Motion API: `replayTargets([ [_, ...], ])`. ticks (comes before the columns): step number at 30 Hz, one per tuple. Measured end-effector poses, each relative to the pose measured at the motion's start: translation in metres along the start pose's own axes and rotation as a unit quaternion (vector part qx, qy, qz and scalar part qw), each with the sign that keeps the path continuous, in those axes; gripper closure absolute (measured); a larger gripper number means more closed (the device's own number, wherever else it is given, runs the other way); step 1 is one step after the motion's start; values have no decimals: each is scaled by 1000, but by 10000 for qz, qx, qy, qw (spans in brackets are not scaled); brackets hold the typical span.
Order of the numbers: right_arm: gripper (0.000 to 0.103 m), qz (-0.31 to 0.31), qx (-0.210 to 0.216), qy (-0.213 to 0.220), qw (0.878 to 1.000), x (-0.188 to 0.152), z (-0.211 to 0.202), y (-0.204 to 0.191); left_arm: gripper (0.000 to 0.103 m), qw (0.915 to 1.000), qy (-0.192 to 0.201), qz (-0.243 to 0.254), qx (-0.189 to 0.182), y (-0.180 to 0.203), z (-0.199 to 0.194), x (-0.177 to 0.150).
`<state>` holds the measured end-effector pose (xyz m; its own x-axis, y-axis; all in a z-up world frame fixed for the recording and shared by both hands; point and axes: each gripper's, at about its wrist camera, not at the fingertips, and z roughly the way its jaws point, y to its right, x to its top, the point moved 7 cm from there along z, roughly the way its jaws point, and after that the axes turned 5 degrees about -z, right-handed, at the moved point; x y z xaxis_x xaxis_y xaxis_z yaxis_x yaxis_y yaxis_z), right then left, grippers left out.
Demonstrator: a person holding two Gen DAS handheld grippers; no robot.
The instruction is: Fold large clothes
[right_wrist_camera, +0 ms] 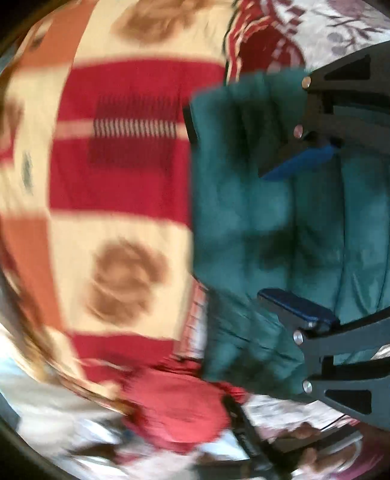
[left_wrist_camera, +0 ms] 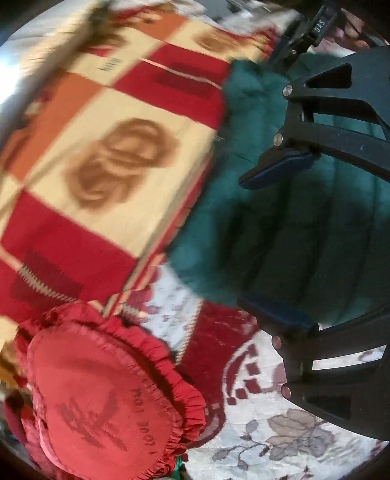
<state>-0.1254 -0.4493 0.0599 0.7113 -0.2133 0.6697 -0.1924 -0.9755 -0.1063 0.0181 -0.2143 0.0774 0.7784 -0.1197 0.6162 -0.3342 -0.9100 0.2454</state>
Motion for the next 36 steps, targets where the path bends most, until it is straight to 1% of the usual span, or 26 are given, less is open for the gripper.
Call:
replayTargets([
  [2, 40, -320, -267, -122, 9991, 4, 26, -13, 31, 9996, -80, 81, 247, -1, 14, -7],
  [3, 40, -387, -389, -130, 9984, 9, 35, -15, 31, 9990, -122, 98, 419, -3, 24, -7],
  [5, 40, -412, -596, -214, 9971, 15, 56, -11, 31, 9977, -274, 38, 622, -12, 42, -8],
  [7, 40, -261, -712, -424, 9962, 13, 77, 0, 31, 9973, -343, -101, 639, -20, 54, -10],
  [9, 38, -22, -617, -517, 9967, 7, 94, 12, 29, 9977, -298, -210, 578, -26, 63, -10],
  [10, 37, 22, -593, -517, 9969, 4, 101, 14, 25, 9977, -284, -199, 580, -27, 66, -10],
  [12, 35, 62, -585, -493, 9971, 1, 109, 17, 20, 9974, -280, -160, 638, -28, 75, -11],
  [15, 35, 142, -545, -446, 9974, -2, 118, 20, 19, 9972, -426, -355, 511, -31, 88, -13],
  [17, 34, 219, -480, -450, 9976, -4, 117, 22, 17, 9968, -454, -460, 476, -34, 92, -13],
  [21, 34, 259, -484, -461, 9974, -4, 104, 20, 18, 9970, -379, -306, 597, -31, 88, -12],
  [23, 34, 476, -389, -305, 9976, -3, 80, 21, 18, 9973, -295, -195, 645, -27, 78, -10],
  [25, 34, 646, -253, -104, 9975, -2, 57, 23, 18, 9978, -129, -11, 650, -19, 62, -10],
  [26, 31, 657, -349, 17, 9972, -4, 39, 28, 18, 9979, -61, 52, 648, -16, 55, -10],
  [27, 29, 628, -464, 66, 9969, -5, 30, 32, 18, 9980, 4, 106, 622, -12, 49, -10],
  [29, 28, 516, -741, 210, 9957, -12, 3, 46, 18, 9985, 161, 197, 488, -2, 33, -12],
  [30, 28, 486, -833, 217, 9951, -16, -3, 51, 18, 9986, 221, 236, 422, 3, 27, -14],
  [33, 28, 558, -1121, 110, 9921, -29, -10, 74, 18, 9981, 292, 404, 356, 18, 18, -19],
  [36, 28, 692, -1255, 30, 9897, -37, -7, 95, 18, 9976, 150, 536, 418, 29, 25, -26],
])
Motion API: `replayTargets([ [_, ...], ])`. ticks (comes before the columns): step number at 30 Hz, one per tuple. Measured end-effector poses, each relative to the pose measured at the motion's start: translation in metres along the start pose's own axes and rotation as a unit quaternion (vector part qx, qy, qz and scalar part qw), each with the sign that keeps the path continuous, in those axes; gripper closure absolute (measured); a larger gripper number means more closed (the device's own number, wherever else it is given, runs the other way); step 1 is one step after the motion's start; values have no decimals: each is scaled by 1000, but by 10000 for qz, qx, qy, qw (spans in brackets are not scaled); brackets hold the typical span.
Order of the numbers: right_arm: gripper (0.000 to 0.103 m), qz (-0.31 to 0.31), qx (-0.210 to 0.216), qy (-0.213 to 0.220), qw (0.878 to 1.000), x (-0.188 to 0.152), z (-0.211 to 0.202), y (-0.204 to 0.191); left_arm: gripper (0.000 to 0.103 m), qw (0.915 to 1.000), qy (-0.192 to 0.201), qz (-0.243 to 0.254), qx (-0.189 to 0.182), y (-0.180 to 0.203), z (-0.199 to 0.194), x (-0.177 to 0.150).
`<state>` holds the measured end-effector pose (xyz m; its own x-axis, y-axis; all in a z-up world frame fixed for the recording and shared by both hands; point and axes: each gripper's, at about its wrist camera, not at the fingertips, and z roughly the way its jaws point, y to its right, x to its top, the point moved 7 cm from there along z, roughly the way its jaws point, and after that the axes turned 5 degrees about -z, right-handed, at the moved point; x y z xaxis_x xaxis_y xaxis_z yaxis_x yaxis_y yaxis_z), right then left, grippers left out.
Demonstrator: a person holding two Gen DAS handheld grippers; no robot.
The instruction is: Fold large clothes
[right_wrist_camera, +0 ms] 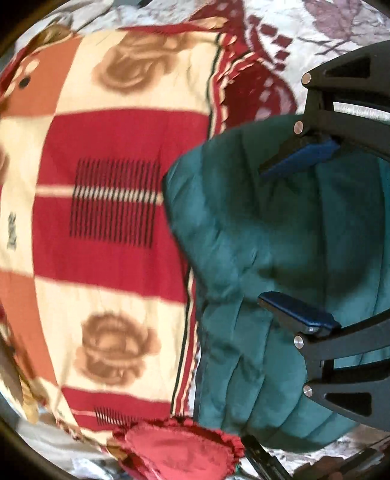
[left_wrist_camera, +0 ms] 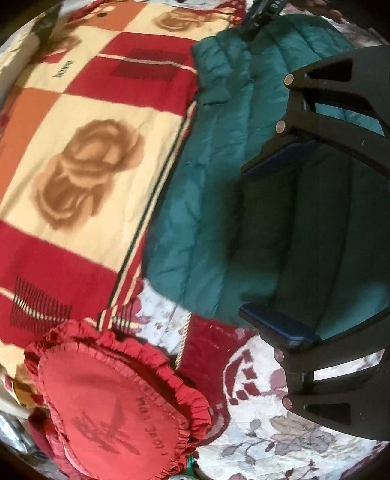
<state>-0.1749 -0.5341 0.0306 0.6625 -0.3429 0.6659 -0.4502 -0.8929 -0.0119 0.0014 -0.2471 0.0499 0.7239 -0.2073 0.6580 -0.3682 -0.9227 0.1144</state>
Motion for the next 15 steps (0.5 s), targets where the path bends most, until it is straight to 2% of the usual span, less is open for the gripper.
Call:
replayTargets([
  [6, 26, -133, -253, -110, 9995, -10, 18, 9, 18, 9995, -165, 165, 189, 1, 24, -10],
  [15, 20, 17, -307, -285, 9991, -16, 40, 12, 17, 9993, -280, 226, 132, 1, 39, -12],
])
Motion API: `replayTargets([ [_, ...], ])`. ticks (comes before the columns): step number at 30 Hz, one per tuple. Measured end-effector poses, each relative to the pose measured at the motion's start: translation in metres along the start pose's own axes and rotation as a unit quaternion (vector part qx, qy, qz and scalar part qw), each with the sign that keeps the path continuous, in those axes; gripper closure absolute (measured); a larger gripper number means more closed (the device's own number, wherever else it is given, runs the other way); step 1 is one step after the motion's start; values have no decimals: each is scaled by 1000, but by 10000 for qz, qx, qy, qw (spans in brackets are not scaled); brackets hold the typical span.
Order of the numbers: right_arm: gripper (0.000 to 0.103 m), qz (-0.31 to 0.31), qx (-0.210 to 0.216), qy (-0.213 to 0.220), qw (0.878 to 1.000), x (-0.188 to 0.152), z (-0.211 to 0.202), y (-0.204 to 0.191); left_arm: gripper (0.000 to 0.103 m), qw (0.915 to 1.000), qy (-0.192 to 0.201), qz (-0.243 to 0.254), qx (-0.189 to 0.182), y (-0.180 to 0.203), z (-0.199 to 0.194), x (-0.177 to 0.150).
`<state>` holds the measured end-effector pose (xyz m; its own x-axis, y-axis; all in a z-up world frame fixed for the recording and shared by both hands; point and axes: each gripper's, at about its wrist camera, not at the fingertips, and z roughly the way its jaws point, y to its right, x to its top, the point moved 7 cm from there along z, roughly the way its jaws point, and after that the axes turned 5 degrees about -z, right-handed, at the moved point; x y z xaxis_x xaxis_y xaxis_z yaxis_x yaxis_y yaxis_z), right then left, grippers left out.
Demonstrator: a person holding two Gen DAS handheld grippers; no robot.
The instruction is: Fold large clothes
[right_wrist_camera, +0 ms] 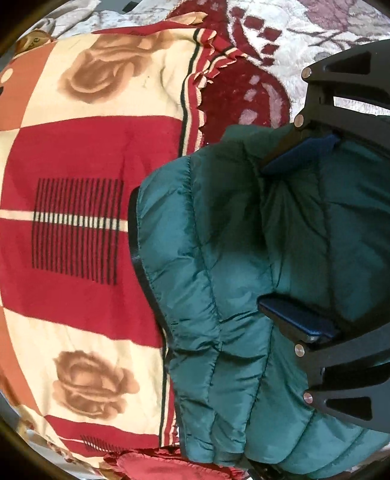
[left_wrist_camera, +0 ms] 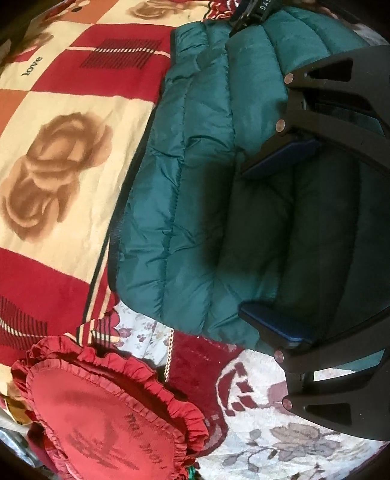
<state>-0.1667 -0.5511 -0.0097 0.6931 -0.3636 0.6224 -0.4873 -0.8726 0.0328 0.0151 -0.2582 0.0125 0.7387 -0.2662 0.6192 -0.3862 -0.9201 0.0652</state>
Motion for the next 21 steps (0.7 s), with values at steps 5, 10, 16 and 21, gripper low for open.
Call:
replayTargets([
  [5, 21, 78, -55, 116, 9999, 6, -23, -1, 17, 10000, -54, -13, 48, -1, -8, -2],
  [10, 21, 350, 463, 340, 9977, -5, -76, -9, 17, 10000, -8, 7, -26, -2, -35, -12],
  [16, 14, 701, 1180, 17, 9905, -53, -108, -26, 17, 9986, -89, -270, -443, -1, -67, -31],
  [21, 10, 1037, 1421, -285, 9840, -96, -115, -29, 17, 9969, -263, -496, -555, -7, -83, -57],
])
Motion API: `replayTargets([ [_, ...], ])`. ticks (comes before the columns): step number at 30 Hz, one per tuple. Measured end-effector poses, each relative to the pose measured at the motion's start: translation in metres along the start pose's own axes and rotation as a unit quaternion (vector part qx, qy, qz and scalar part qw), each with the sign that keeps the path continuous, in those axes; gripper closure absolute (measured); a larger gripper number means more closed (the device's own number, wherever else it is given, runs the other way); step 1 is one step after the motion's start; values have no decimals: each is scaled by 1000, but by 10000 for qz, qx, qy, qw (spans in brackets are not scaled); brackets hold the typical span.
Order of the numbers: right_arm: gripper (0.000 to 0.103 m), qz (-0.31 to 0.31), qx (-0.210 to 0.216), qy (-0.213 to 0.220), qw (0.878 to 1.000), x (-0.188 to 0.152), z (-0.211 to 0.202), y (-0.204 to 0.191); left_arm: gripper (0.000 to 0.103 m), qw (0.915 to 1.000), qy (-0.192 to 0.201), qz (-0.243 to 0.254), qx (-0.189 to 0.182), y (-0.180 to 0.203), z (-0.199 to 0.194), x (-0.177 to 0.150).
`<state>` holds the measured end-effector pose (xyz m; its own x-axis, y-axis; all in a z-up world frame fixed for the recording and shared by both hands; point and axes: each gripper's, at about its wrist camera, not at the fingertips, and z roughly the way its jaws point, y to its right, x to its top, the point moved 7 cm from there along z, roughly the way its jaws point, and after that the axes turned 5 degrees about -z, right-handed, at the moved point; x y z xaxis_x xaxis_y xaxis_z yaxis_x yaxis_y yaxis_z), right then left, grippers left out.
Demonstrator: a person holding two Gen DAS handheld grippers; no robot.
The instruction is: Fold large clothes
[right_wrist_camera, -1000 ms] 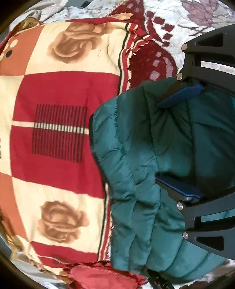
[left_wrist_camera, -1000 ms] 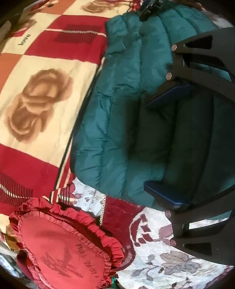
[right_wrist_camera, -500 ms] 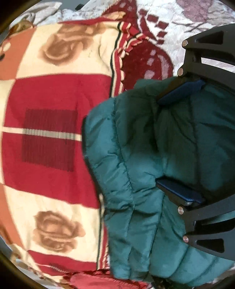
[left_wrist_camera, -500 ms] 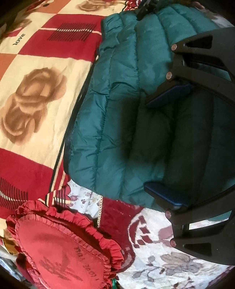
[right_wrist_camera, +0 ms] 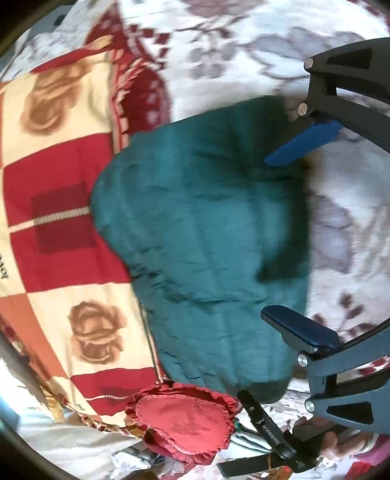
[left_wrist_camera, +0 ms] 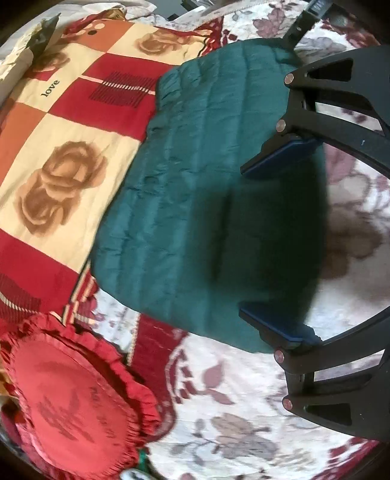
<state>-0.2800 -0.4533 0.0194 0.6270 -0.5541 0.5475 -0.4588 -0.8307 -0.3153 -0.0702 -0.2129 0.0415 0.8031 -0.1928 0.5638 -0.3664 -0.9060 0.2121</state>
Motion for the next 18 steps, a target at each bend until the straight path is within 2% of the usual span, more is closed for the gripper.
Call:
replayTargets([
  [4, 0, 519, 273, 10, 9983, -15, -2, 8, 17, 9988, -211, -415, -174, -16, -7, -19],
  [7, 0, 976, 464, -59, 9941, -22, 5, 16, 17, 9942, -447, -915, -340, -33, -7, -35],
  [9, 0, 1178, 574, -90, 9913, -23, 9, 18, 17, 9917, -532, -1129, -312, -42, -3, -42],
  [12, 0, 1276, 611, 59, 9899, -17, 12, 18, 17, 9879, -570, -1408, -322, -52, 2, -44],
  [15, 0, 1482, 707, 126, 9863, -11, 18, 21, 17, 9809, -567, -1798, -486, -57, 8, -42],
  [18, 0, 1653, 753, 316, 9829, -3, 24, 23, 17, 9771, -529, -1967, -609, -57, 14, -38],
])
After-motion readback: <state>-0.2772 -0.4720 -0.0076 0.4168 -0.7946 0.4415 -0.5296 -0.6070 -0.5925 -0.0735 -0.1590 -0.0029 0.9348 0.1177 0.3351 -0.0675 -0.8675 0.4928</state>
